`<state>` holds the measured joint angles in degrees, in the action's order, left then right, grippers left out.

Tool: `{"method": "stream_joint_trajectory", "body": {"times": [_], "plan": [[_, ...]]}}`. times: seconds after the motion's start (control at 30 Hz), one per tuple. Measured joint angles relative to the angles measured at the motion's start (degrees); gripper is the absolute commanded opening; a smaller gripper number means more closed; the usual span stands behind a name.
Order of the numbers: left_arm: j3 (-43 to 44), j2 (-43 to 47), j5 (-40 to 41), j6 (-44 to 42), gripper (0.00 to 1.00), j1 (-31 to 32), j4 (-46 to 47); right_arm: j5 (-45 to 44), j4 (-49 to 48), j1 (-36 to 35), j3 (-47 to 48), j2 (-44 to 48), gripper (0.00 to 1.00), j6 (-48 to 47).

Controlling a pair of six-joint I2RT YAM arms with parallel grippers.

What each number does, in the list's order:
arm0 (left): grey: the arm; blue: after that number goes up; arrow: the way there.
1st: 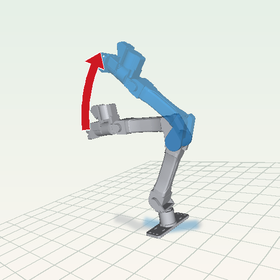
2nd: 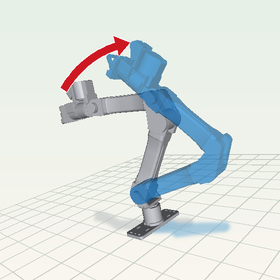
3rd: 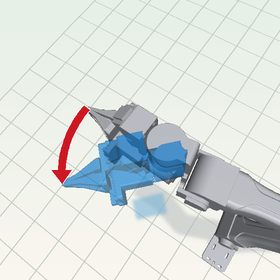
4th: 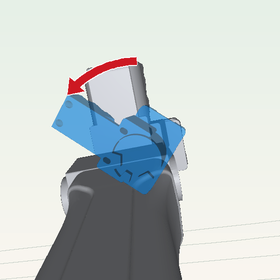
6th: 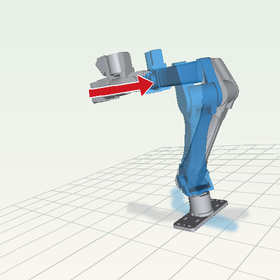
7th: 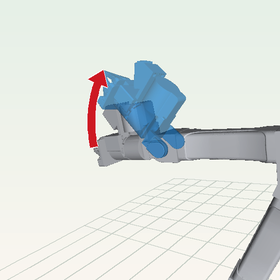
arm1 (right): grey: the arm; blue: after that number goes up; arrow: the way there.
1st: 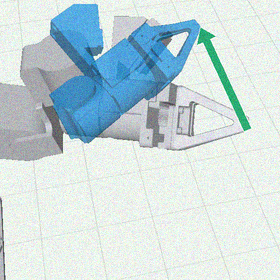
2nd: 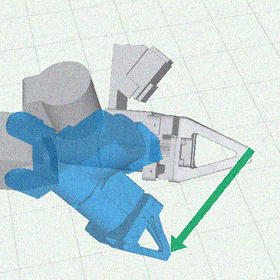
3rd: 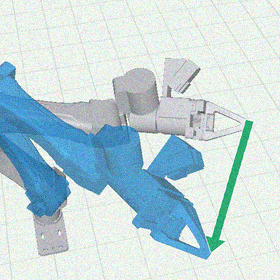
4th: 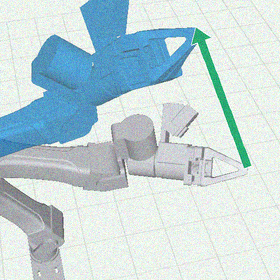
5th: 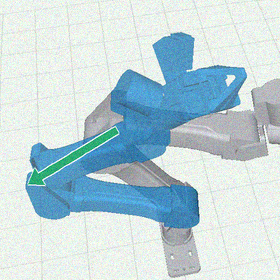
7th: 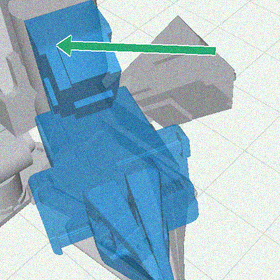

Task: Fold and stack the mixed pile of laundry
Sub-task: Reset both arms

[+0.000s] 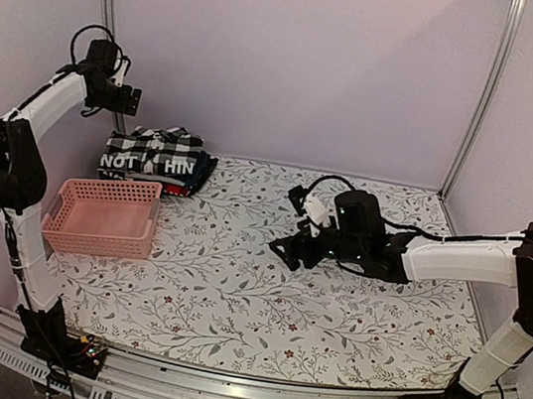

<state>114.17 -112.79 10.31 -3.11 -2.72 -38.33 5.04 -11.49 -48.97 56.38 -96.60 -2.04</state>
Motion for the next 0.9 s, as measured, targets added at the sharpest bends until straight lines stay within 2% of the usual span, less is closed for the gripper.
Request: {"method": "stream_joint_trajectory", "body": {"times": [0.17,0.33,0.47,0.73,0.9], "plan": [[-14.88,11.43,-4.85,1.49,1.00,6.54,8.55,0.72,0.17,6.12,-2.51,7.58,0.99,1.46],[-28.92,25.62,-14.25,5.20,1.00,13.09,19.06,2.58,0.39,13.81,-4.92,15.10,0.99,3.80],[-37.13,32.57,-17.75,8.76,1.00,18.75,26.16,4.39,0.57,18.88,-7.61,21.40,0.99,6.14],[-53.92,29.09,-18.12,18.71,1.00,30.10,32.52,7.39,-0.55,21.40,-20.28,27.04,0.99,12.20],[-61.86,26.10,-17.53,22.84,1.00,32.52,35.65,8.92,-1.53,21.51,-27.43,26.88,0.99,16.37]]}}
